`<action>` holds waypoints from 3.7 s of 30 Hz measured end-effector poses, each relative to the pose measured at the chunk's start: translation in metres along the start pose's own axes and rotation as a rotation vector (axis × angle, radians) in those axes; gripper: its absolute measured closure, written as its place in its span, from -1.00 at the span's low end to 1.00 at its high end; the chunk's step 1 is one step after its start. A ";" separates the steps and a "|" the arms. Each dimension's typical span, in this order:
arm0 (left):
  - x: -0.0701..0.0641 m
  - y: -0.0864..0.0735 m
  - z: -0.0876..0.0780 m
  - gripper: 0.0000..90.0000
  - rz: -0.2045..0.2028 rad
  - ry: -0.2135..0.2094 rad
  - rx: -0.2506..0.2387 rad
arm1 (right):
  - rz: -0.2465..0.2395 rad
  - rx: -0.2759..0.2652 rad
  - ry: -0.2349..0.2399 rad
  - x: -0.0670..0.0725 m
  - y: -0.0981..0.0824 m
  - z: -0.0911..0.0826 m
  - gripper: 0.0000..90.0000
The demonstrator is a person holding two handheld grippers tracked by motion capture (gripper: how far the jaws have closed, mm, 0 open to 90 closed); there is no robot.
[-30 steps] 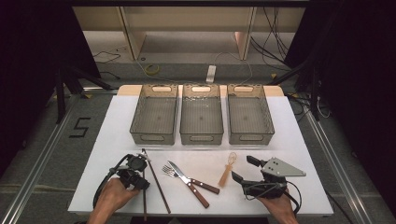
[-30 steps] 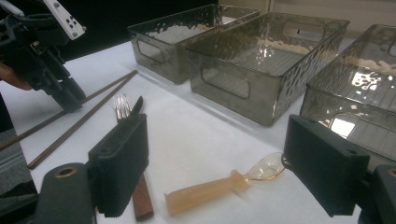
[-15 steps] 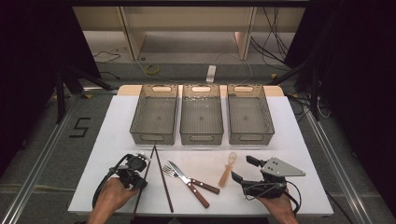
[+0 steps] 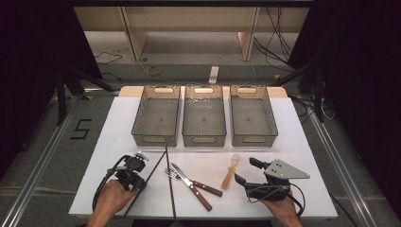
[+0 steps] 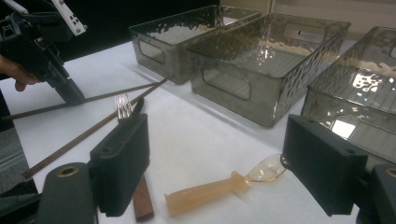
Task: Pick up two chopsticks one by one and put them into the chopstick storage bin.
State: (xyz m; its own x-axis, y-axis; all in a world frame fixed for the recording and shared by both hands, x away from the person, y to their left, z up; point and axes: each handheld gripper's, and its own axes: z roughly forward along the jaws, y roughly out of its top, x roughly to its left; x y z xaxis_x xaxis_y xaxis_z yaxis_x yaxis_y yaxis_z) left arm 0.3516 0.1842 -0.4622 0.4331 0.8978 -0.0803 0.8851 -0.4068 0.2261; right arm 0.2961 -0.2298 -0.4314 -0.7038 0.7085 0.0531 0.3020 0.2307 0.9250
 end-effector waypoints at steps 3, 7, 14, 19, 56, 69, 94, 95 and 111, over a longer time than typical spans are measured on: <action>0.001 0.000 0.000 0.88 0.000 -0.006 0.002 | -0.001 0.002 -0.001 0.000 0.000 0.000 -0.47; 0.002 0.000 -0.001 0.88 -0.002 0.001 -0.008 | -0.002 0.001 0.000 0.000 0.000 0.000 -0.47; 0.002 -0.002 -0.005 0.89 -0.002 -0.001 -0.024 | -0.003 -0.004 -0.003 0.000 0.000 -0.001 -0.47; 0.006 -0.005 -0.014 0.89 -0.007 0.002 -0.054 | -0.003 -0.005 -0.001 0.000 0.000 -0.001 -0.47; 0.009 0.056 -0.101 0.88 0.043 -0.148 -0.496 | 0.003 -0.020 0.011 0.001 0.000 -0.002 -0.47; 0.038 0.096 -0.107 0.88 -0.021 -0.156 -0.611 | 0.004 -0.017 0.017 0.001 0.000 -0.001 -0.47; 0.073 0.170 -0.080 0.88 -0.039 0.009 -0.626 | -0.006 -0.024 0.025 0.003 0.001 -0.002 -0.47; 0.074 0.171 -0.078 0.88 -0.040 0.016 -0.629 | -0.007 -0.024 0.025 0.003 0.001 -0.002 -0.47; 0.078 0.171 -0.054 0.88 -0.049 0.068 -0.577 | -0.007 -0.026 0.031 0.003 0.001 -0.002 -0.47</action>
State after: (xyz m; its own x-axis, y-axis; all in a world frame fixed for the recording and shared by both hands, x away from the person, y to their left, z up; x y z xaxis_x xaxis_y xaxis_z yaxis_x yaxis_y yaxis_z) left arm 0.5273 0.1937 -0.3777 0.3648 0.9300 -0.0458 0.6598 -0.2235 0.7174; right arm 0.2927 -0.2286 -0.4297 -0.7259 0.6854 0.0578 0.2804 0.2181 0.9348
